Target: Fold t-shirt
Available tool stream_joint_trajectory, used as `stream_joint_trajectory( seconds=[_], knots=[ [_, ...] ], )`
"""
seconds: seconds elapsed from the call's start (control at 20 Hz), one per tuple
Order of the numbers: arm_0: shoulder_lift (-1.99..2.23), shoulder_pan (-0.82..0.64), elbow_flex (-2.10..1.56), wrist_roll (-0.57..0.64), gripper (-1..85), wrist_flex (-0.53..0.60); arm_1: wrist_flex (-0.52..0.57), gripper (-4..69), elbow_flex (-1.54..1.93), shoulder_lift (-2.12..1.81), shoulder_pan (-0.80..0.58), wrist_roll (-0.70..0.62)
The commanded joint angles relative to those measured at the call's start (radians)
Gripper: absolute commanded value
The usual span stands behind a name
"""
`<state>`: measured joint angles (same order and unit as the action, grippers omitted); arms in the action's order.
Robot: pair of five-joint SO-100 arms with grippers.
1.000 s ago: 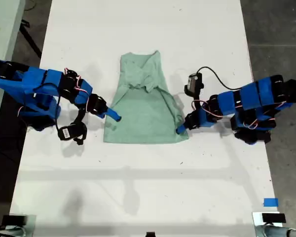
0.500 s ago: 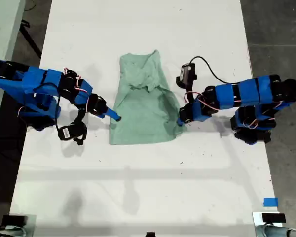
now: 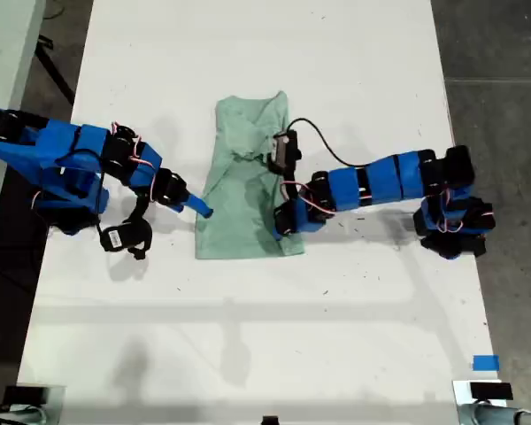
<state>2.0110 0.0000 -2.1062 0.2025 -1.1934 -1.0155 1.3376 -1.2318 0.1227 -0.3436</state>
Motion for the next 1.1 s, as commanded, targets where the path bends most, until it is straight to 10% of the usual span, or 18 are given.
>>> stream_joint_trajectory(
  seconds=[0.0,0.8,1.05],
  knots=[
    [0.044,0.006,-0.005,-0.021,33.8,-0.009,-0.158,31.2,-0.342,-0.011,0.018,-0.061],
    [-0.457,0.235,0.175,-0.305,33.3,0.213,-0.44,22.3,-0.336,-0.107,-0.077,-0.133],
    [-0.561,0.156,0.209,-0.318,0.9,0.186,-0.439,21.5,-0.133,-0.212,-0.069,-0.069]
  ],
)
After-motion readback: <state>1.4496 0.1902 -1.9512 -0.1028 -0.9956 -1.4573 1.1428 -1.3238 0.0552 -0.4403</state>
